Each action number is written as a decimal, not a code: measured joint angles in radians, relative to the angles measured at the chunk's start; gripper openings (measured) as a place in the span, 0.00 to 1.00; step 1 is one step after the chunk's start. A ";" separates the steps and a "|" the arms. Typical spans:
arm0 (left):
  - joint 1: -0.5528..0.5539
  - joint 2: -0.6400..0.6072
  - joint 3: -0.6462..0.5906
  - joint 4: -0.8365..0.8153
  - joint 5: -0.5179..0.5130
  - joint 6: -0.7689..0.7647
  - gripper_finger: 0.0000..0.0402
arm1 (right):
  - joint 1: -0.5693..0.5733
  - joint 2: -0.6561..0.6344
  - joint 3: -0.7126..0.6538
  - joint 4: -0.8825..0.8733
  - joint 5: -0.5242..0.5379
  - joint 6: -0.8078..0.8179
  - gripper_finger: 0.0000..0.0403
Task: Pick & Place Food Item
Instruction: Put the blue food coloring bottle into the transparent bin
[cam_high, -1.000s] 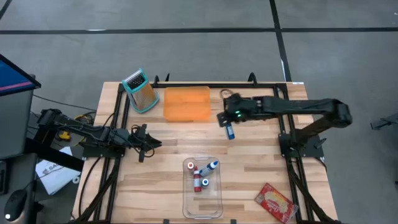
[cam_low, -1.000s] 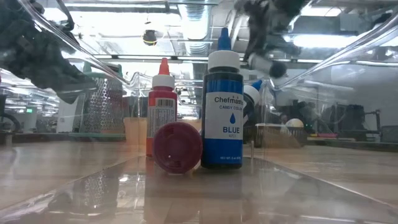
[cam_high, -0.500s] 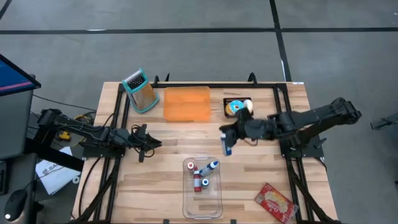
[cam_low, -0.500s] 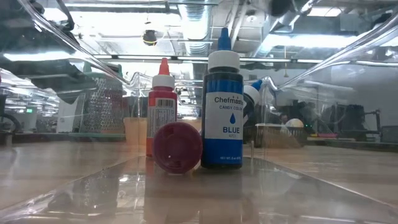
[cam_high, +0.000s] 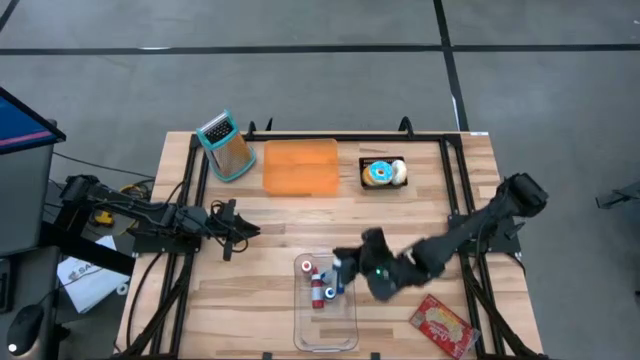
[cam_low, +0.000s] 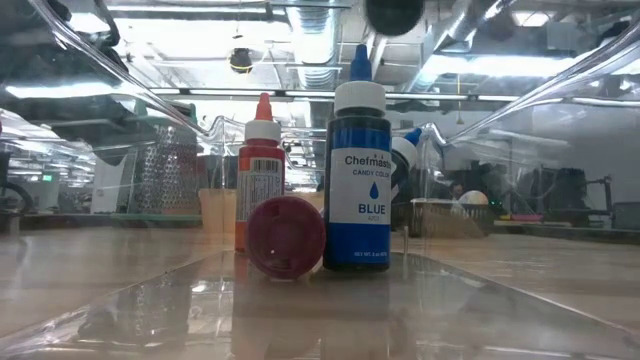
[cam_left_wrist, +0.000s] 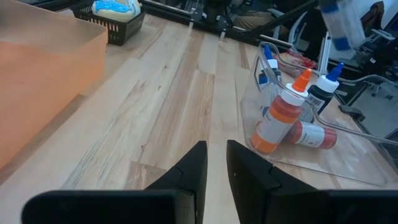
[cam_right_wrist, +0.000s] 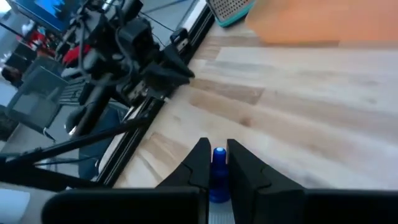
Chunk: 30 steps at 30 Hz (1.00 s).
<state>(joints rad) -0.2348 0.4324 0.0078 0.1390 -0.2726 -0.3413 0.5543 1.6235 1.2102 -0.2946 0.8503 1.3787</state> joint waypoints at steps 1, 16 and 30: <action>0.000 0.000 0.000 0.000 0.000 0.000 0.14 | 0.024 0.014 0.000 -0.001 0.031 0.023 0.05; 0.000 0.000 0.000 0.003 0.000 0.000 0.14 | 0.192 0.245 0.000 -0.032 0.276 0.095 0.05; 0.000 0.000 0.000 0.003 0.000 0.000 0.14 | 0.189 0.388 0.000 -0.055 0.353 0.117 0.21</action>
<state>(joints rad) -0.2348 0.4324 0.0078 0.1425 -0.2725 -0.3416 0.7435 2.0118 1.2098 -0.3498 1.2032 1.4956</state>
